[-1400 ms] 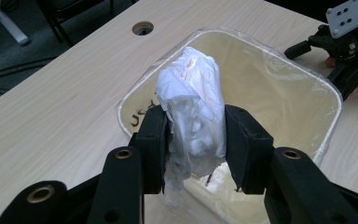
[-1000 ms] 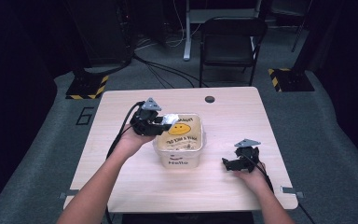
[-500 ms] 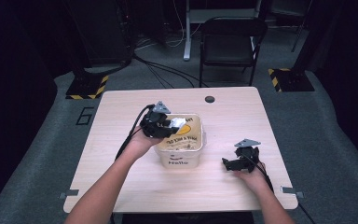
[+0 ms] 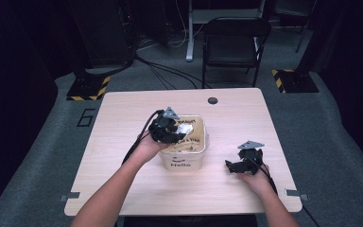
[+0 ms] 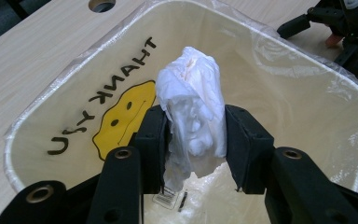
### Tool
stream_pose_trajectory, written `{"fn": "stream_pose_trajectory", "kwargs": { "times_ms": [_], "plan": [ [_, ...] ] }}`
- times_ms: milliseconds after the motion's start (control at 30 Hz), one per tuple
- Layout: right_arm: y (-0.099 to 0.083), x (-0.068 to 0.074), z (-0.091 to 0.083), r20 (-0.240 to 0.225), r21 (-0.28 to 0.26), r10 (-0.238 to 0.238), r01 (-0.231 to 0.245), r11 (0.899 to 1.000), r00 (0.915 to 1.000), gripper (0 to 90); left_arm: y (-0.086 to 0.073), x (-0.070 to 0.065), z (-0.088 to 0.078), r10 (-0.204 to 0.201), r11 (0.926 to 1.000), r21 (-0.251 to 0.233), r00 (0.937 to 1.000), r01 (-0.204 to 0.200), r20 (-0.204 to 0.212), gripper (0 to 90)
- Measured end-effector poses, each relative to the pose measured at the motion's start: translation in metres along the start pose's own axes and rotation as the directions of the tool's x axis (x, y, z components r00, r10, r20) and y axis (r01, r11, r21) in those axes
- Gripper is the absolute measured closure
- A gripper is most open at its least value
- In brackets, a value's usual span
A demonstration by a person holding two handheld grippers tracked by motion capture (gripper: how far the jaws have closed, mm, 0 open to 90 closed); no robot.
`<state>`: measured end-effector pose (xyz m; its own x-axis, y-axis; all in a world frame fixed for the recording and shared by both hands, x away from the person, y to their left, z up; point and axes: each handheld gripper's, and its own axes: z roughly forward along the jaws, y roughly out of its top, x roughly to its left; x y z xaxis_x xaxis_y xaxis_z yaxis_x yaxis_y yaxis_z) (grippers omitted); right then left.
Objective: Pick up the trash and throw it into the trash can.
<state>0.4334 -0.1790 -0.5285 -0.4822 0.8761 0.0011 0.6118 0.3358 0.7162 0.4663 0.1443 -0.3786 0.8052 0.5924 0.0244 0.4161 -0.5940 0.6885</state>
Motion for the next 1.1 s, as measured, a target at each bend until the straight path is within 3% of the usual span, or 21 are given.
{"fn": "stream_pose_trajectory", "kwargs": {
  "times_ms": [167,367,600,1100],
  "plan": [
    [0.000,0.000,0.000,0.000,0.000,0.000,0.000,1.000,1.0000,0.0,0.000,0.000,0.005,-0.008,0.9998,0.017,1.0000,0.008,-0.001,58.1],
    [0.000,0.000,0.000,0.000,0.000,0.000,0.000,1.000,1.0000,0.0,-0.001,-0.001,0.006,-0.008,0.9997,0.021,0.9999,0.008,-0.008,46.4],
    [0.000,0.000,0.000,-0.002,0.002,-0.002,0.002,1.000,1.0000,0.0,-0.005,0.006,-0.010,-0.032,0.9993,-0.020,0.9993,0.031,-0.022,39.2],
    [-0.001,0.000,-0.001,-0.007,0.007,-0.003,0.003,1.000,1.0000,0.0,-0.021,0.030,-0.046,-0.087,0.9944,-0.068,0.9920,0.081,-0.091,37.5]
  ]
}}
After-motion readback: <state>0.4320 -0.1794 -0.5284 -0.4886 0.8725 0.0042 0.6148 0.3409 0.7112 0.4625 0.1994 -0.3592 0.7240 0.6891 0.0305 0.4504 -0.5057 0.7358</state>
